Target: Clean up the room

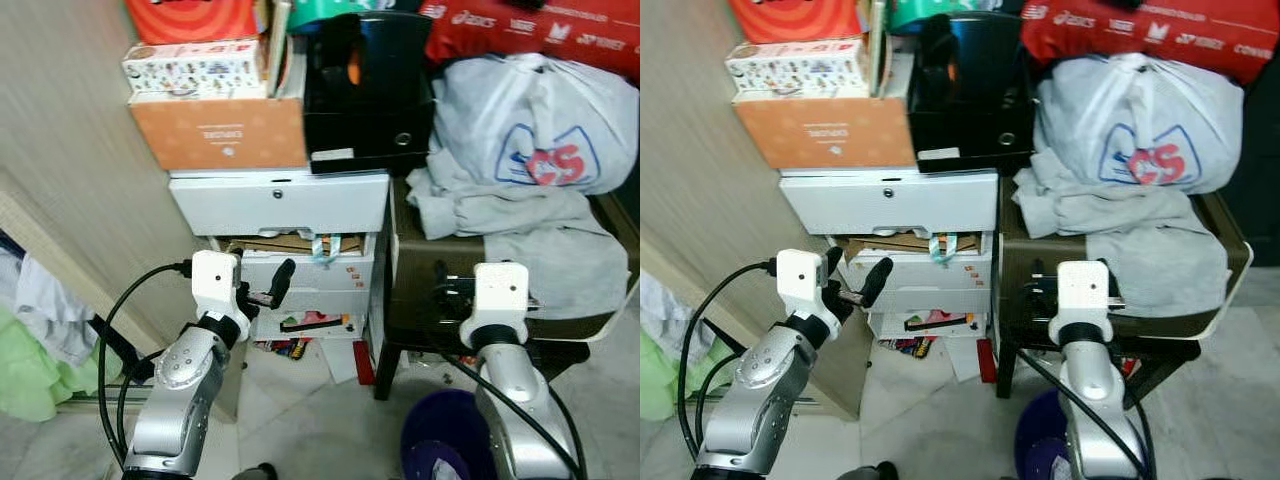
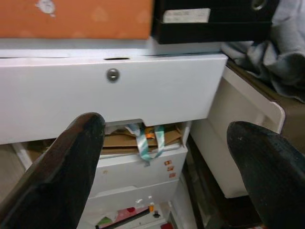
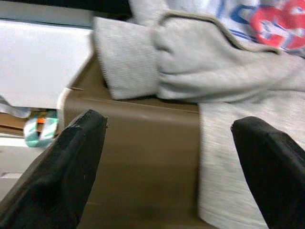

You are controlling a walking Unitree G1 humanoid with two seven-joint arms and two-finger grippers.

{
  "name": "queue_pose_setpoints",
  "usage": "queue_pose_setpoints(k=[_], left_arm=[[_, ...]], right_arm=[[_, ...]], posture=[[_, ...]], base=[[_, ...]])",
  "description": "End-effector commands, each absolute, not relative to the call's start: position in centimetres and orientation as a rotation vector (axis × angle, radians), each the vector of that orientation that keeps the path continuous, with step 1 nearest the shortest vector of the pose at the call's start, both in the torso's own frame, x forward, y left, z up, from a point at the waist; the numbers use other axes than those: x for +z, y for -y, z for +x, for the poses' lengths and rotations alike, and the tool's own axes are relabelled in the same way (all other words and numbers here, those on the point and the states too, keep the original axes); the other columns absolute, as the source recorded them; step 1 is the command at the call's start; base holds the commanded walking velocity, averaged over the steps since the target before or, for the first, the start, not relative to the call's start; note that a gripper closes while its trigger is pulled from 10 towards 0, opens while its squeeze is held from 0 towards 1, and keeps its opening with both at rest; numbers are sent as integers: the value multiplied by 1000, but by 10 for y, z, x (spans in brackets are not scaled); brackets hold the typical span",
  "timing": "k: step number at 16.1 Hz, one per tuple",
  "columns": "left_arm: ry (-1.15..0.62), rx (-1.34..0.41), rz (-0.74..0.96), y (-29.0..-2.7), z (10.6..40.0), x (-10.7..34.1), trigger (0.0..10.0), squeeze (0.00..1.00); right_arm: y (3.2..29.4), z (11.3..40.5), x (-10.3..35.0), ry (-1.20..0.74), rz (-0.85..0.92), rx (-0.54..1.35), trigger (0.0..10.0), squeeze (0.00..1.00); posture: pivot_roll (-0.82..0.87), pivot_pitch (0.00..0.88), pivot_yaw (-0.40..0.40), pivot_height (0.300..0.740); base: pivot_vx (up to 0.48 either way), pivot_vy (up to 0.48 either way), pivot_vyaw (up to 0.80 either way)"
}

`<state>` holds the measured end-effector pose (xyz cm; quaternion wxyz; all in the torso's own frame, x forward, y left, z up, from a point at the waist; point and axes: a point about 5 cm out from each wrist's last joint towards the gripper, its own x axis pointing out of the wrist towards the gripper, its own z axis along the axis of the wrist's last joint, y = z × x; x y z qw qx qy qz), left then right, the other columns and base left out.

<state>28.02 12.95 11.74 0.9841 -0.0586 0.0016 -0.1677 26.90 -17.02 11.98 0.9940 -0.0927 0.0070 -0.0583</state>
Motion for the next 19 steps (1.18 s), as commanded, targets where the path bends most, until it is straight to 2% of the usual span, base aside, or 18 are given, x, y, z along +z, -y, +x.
queue_pose_setpoints(k=[1, 19], left_arm=[[-12, -319, -107, -134, 280, 115, 10000, 0], [-2, -331, -101, -133, 281, 117, 10000, 0]], right_arm=[[167, 271, 121, -4, -200, -99, 10000, 0], [165, 276, 122, 10, -206, -100, 10000, 0]], posture=[[-72, 111, 48, 740], [-72, 113, 58, 740]], base=[[0, 0, 663], [0, 0, 800]])
